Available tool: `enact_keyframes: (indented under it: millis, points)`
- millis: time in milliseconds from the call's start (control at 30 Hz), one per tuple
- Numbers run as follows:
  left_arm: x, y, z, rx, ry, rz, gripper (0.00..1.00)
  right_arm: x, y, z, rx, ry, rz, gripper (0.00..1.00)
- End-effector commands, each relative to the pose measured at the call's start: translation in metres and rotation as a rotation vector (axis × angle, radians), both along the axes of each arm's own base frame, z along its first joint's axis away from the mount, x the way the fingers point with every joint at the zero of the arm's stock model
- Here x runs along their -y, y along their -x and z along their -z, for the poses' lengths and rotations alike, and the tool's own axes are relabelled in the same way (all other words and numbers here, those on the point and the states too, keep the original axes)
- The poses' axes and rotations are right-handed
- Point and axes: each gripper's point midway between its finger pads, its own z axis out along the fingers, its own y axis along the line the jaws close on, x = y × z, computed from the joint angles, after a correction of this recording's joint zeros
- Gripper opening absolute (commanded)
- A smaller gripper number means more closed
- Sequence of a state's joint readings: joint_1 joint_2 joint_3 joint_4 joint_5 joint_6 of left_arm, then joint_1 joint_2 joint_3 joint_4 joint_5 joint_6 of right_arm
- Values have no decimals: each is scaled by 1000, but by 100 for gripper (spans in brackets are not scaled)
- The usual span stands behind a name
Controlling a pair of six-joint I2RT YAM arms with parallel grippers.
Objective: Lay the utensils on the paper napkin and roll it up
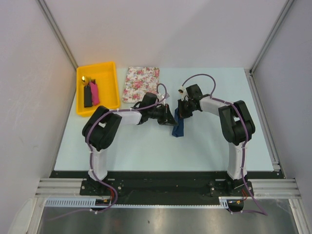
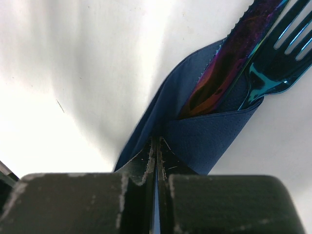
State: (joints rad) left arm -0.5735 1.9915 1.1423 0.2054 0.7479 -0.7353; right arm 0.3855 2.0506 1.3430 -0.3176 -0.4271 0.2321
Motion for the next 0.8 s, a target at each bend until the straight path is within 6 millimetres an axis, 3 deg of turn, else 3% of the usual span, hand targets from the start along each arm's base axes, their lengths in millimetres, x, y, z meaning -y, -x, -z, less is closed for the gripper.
enact_keyframes:
  millis: [0, 167, 333, 533, 700, 767]
  points:
    - [18, 0, -2, -9, 49, 31, 7, 13, 17, 52, -68, 112, 5, 0]
    - [27, 0, 17, -45, 33, 26, 9, 15, 18, 52, -71, 109, 6, 0]
    - [22, -2, 41, -98, -24, -16, 9, 13, 16, 45, -71, 88, 9, 0]
    - [15, 2, 58, -130, -79, -30, 1, 8, 3, 7, -46, -43, 21, 4]
    - [15, 3, 59, -132, -89, -27, 0, 4, -7, -35, -63, -299, 48, 9]
    - [14, 2, 60, -129, -93, -29, 0, 9, -5, -43, -79, -381, 54, 10]
